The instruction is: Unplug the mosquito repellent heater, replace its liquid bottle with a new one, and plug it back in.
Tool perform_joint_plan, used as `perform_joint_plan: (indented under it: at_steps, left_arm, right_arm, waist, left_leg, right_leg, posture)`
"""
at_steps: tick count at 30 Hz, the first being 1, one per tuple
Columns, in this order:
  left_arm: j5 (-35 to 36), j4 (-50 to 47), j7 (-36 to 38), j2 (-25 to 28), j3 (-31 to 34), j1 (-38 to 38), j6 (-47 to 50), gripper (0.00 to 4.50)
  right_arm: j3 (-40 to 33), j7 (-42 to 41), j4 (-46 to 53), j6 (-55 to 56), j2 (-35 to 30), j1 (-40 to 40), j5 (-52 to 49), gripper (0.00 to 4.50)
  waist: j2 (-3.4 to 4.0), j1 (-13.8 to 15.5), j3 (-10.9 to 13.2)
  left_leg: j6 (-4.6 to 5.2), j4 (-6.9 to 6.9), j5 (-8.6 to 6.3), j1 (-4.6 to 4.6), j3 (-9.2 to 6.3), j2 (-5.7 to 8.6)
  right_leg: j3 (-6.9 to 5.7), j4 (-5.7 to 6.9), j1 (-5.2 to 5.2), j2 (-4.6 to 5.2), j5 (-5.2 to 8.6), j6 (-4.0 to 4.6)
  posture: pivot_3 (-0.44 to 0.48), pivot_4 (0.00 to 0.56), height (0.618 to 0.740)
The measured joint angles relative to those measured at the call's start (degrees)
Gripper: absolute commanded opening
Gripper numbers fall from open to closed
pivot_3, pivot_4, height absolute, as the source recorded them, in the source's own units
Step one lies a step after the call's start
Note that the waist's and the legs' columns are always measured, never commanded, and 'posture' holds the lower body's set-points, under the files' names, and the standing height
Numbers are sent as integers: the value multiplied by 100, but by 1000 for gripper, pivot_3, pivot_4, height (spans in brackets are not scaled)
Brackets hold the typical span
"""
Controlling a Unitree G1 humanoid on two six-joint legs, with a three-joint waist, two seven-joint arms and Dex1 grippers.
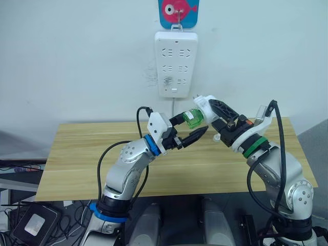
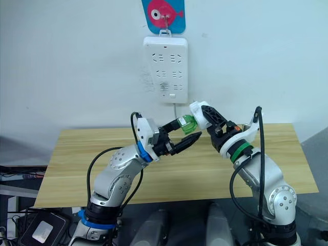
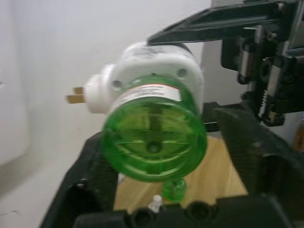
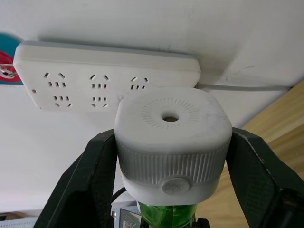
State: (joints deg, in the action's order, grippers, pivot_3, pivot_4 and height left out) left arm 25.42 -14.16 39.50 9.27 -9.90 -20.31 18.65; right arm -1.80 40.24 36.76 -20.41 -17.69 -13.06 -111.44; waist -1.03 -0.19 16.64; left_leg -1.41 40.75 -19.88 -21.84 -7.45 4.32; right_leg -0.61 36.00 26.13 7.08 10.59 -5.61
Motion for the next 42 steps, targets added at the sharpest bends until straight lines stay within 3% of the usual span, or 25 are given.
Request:
perform_joint_plan:
  at_steps: [12,15,19,29,30,35,42]
  left_arm:
    - [-73,-41,-4,84,-96,-19,-54,4500]
    - [-214,-140,6,196,-99,-39,-264,3911]
    - [-727,-135,16,483,-174,-59,-696,2697]
    - [-1043,-247,-26,832,-353,-309,-281,2657]
    - [-1045,-247,-31,825,-360,-328,-252,3107]
    - [-942,-400,-12,829,-389,-349,133,4500]
    - [-790,-568,-76,1038,-384,-682,1368,4500]
  right_arm:
    - [-9,-26,-2,-19,-73,14,21,2987]
    - [-24,-35,-2,-19,-123,27,64,2987]
    - [-23,-86,-2,-23,-135,67,81,2987]
    - [-12,-322,-117,-261,-376,83,316,2987]
    - [-12,-340,-122,-265,-376,74,347,2987]
    - [-11,-399,-129,-302,-386,56,485,2987]
    - [96,-1099,-126,-879,-1077,-138,1498,2987]
  waist:
    - [1,1,-1]
    - [2,2,-2]
    - [4,3,-3]
    - [5,5,-4]
    - [5,5,-4]
    - [5,5,-4]
    - [5,6,-3]
  left_leg:
    - [0,0,0,0,4,0]
    - [0,0,0,0,5,0]
    - [0,-1,0,0,9,0]
    - [0,-1,0,0,8,1]
    - [0,-1,0,0,9,0]
    - [0,-1,0,0,7,0]
    - [0,1,0,-1,13,2]
  right_leg:
    - [0,0,0,0,0,0]
    - [0,0,0,0,0,0]
    - [0,0,0,0,0,0]
    - [0,0,0,0,0,0]
    - [0,0,1,0,0,0]
    - [1,1,1,0,0,0]
    - [0,3,0,-1,0,0]
  posture:
    - [11,261,740]
    - [15,259,740]
    - [19,256,740]
    - [27,255,740]
    - [25,256,740]
    - [21,258,740]
    - [14,261,740]
